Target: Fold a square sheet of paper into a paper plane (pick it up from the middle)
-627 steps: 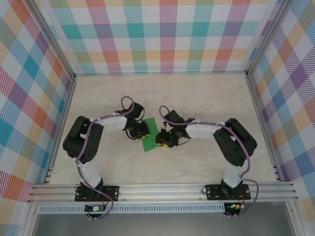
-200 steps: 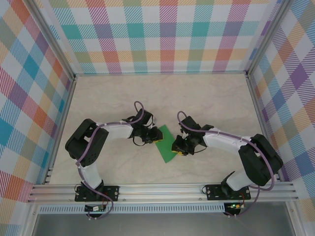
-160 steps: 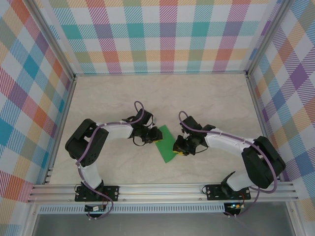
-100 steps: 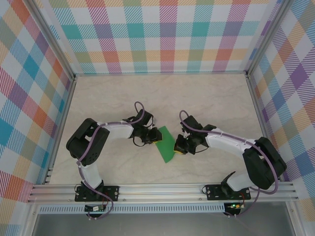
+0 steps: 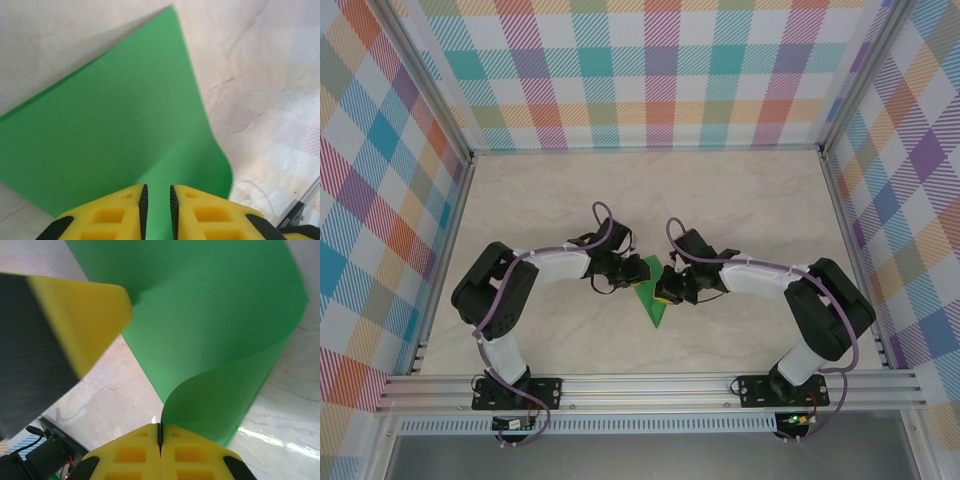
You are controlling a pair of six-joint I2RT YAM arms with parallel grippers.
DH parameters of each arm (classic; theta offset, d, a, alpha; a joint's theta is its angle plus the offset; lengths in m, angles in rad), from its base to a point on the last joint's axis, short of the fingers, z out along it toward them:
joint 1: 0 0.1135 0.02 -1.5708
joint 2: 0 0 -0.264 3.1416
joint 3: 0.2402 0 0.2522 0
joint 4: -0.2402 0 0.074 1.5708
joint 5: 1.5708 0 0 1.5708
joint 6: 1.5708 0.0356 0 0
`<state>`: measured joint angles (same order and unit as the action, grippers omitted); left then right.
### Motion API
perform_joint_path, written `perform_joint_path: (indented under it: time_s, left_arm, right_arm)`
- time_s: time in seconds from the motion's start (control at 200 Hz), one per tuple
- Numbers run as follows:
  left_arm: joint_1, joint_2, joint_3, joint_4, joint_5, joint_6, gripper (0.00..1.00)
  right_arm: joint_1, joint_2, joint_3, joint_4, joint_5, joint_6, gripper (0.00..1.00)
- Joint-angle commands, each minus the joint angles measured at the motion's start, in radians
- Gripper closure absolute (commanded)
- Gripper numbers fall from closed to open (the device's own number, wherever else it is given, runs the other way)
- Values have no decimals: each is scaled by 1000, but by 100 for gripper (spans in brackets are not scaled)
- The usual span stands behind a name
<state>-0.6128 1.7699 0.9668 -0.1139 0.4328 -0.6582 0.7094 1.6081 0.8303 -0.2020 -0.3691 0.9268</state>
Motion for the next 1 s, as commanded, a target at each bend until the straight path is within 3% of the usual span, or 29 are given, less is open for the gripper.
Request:
perform_joint_path:
  time_s: [0.0, 0.52, 0.995]
  left_arm:
    - [8, -77, -1, -10, -65, -4, 79]
    - [20, 35, 4, -55, -59, -23, 83]
    - [19, 39, 0, -66, -65, -19, 83]
  right_arm:
    - [10, 30, 29, 51, -10, -22, 96]
    - [32, 83, 46, 4, -60, -109, 95]
    - [33, 84, 44, -26, 42, -62, 93]
